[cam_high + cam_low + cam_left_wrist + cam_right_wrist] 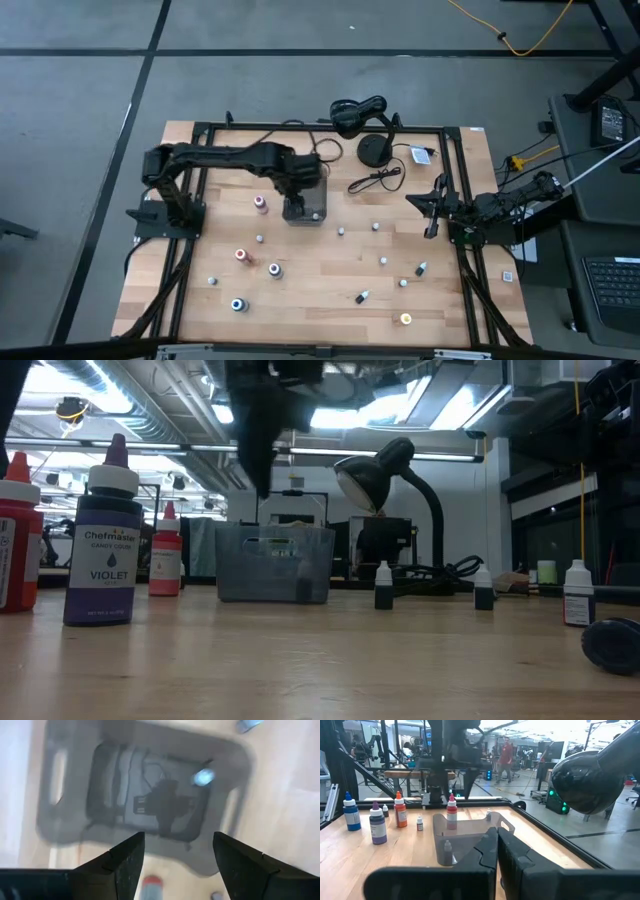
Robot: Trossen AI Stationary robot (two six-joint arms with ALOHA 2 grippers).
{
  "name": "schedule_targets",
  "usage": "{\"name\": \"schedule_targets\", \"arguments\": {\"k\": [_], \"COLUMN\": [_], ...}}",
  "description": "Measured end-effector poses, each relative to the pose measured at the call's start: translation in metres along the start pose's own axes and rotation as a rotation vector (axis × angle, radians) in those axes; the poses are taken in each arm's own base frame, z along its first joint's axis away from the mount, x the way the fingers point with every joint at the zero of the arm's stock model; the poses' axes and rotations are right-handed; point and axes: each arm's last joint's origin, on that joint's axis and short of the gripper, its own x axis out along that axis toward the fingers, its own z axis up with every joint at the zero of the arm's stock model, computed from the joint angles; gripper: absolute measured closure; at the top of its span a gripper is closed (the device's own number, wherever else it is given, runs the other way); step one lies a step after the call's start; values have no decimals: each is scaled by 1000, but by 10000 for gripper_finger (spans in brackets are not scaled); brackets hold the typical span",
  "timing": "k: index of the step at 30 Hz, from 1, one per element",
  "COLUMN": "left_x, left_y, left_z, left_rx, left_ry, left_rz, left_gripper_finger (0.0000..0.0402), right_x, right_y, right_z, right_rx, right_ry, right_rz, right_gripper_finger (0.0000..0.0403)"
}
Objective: Pick & Place food coloring
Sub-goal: Put the top left small black food coloring bottle into the gray transparent bin
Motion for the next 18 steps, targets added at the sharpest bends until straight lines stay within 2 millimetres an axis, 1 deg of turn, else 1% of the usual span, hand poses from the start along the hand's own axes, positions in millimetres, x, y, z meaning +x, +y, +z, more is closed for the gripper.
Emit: {"name": "schedule_targets", "arguments": {"k": [10,18], "left_x": [-8,0], "left_y": [44,79], "left_z": [-49,-75], "left_rx": [-213,-367], "left_ry": [16,58], "left_rz": [88,133], "left_gripper_finger": [174,174], "right_x": [0,0], "right_y": [0,0], "right_z": [0,0], "right_rx": [0,0], "right_ry": [0,1], "right_rz": [0,0], "right_gripper_finger": [388,388]}}
